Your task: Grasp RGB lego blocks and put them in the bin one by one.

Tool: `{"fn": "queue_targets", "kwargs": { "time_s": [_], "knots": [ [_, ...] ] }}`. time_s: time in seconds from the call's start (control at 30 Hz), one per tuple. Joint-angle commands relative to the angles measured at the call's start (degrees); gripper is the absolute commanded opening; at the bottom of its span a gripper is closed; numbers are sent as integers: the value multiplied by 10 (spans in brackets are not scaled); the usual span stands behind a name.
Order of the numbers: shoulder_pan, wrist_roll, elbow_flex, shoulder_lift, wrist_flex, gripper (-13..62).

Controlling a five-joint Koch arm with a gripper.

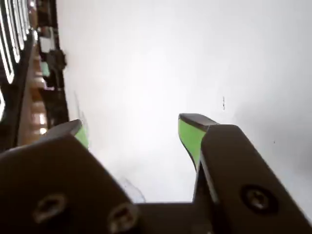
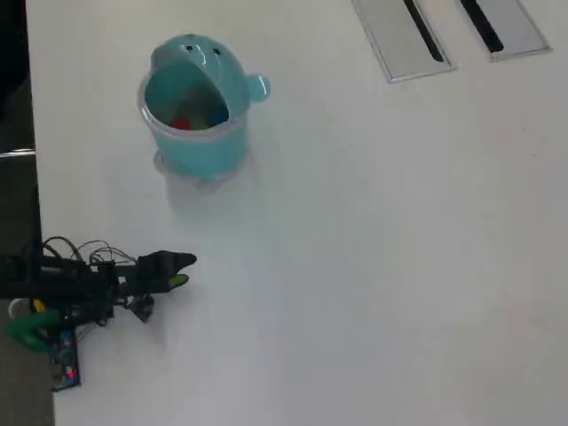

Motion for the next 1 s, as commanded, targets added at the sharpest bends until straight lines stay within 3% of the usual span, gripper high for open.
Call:
{"fn": "queue_targets", "kwargs": {
  "time_s": [0.0, 0.97],
  "knots": [
    [3, 92, 46, 9, -1, 351],
    [-4, 94, 46, 9, -1, 346]
  ]
}}
